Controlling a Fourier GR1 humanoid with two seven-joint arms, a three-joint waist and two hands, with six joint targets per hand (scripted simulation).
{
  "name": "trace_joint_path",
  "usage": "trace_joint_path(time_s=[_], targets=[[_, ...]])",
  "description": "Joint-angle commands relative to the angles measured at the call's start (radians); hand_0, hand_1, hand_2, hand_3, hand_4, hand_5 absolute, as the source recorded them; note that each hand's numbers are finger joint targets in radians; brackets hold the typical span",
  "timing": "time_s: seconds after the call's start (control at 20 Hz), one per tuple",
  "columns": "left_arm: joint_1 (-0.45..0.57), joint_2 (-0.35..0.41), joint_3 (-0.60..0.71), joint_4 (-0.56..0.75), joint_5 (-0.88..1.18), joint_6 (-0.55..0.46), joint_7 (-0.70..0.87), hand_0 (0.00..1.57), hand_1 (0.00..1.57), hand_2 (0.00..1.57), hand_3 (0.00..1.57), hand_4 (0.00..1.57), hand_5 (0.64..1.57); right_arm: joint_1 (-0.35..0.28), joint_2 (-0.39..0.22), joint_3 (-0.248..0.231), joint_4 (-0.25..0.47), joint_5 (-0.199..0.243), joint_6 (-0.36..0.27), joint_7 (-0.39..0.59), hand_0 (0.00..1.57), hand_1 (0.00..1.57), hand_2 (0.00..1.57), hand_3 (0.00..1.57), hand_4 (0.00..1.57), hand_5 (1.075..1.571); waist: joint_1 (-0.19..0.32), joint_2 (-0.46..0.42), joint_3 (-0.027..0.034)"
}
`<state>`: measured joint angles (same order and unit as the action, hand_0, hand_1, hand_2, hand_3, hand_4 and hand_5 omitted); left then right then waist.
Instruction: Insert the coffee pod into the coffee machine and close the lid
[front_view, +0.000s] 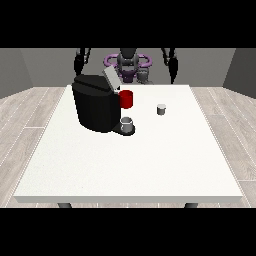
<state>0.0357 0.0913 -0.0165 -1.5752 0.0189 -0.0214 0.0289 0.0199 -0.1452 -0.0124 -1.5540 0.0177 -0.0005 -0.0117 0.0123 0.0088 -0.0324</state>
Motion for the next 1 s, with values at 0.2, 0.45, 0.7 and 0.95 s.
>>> trace_joint_path(time_s=[0.2,0.45,0.7,0.95], targets=[[-0.011,0.109,-0.060,0.021,-0.156,-0.057,-0.171,0.00,0.00,0.00,0.00,0.00,1.571,-0.005,0.047,0.002,0.027,-0.022,-0.004,-0.030,0.00,0.00,0.00,0.00,0.00,1.571,-0.026,0.003,0.0325],[-0.144,0.249,-0.026,0.067,-0.227,-0.108,-0.115,0.00,0.00,0.00,0.00,0.00,1.571,-0.076,0.057,0.009,0.016,0.128,-0.154,-0.065,0.00,0.00,0.00,0.00,0.00,1.571,-0.078,0.069,0.0326],[-0.322,0.360,0.073,0.205,-0.222,-0.169,-0.051,0.00,0.00,0.00,0.00,0.00,1.571,-0.142,0.068,0.038,-0.018,0.133,-0.143,-0.045,0.00,0.00,0.00,0.00,0.00,1.571,-0.164,0.150,0.0322],[-0.353,0.404,0.067,0.376,-0.298,-0.186,-0.129,0.00,0.00,0.00,0.00,0.00,1.571,-0.122,0.087,0.118,-0.090,0.163,-0.118,0.034,0.00,0.00,0.00,0.00,0.00,1.571,-0.212,0.166,0.0316]])
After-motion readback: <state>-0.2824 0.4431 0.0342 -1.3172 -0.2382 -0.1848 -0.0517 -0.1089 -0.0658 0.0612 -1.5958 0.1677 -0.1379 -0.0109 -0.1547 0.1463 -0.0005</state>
